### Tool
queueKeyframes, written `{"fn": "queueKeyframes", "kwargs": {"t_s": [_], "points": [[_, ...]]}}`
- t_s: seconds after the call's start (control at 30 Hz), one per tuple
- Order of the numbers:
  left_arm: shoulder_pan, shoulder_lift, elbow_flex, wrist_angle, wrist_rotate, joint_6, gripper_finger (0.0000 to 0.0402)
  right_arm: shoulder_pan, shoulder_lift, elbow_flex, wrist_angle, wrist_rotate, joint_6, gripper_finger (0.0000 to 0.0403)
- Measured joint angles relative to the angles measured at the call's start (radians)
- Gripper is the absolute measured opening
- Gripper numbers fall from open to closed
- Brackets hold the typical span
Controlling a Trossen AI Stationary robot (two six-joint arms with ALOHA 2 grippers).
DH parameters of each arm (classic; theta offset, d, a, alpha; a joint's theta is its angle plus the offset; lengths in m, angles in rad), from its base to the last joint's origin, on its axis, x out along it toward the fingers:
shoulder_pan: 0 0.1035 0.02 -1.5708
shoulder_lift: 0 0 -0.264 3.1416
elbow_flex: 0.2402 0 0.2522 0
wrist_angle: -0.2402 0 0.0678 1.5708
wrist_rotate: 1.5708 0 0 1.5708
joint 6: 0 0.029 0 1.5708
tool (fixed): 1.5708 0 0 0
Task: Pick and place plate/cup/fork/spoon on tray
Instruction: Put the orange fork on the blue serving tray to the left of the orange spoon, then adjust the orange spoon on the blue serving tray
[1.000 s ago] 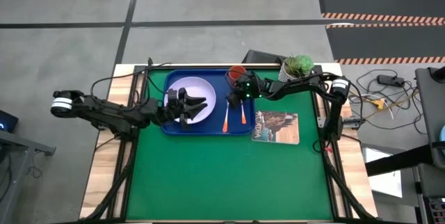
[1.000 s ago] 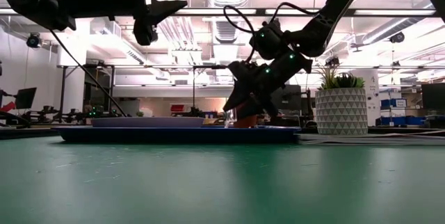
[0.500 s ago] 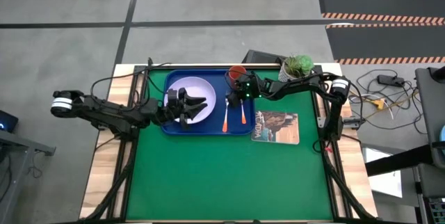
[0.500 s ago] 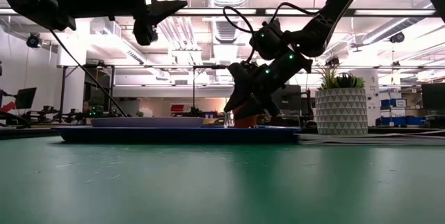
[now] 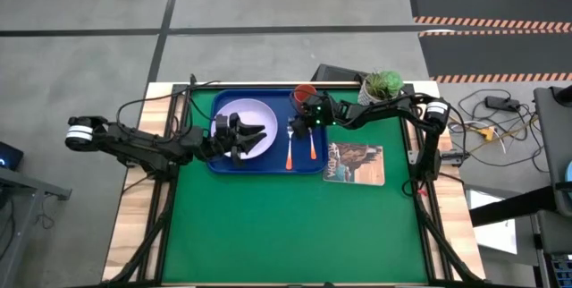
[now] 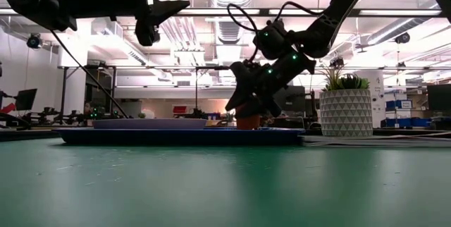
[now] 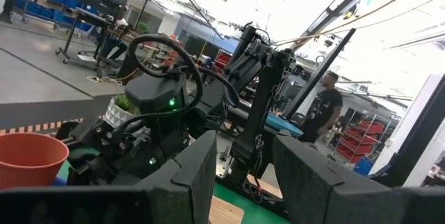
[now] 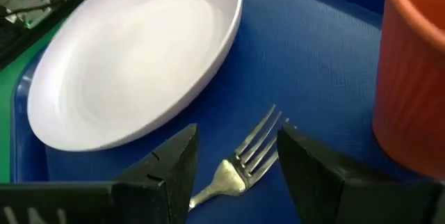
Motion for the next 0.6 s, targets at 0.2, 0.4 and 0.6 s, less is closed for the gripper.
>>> {"fn": "queueKeyframes", "kwargs": {"t_s": [0.2,0.4,0.6], "points": [[0.0,0.0,0.0,0.0,0.0,0.0,0.0123,0.0,0.0,0.0,0.012,0.0,0.0,0.0183],[0.0,0.0,0.0,0.0,0.0,-0.001,0.0123,0.0,0.0,0.0,0.012,-0.024,-0.003,0.0182],[0.0,0.0,0.0,-0.01,0.0,0.001,0.0123,0.01,-0.071,0.0,-0.067,-0.199,0.041,0.0179]]}}
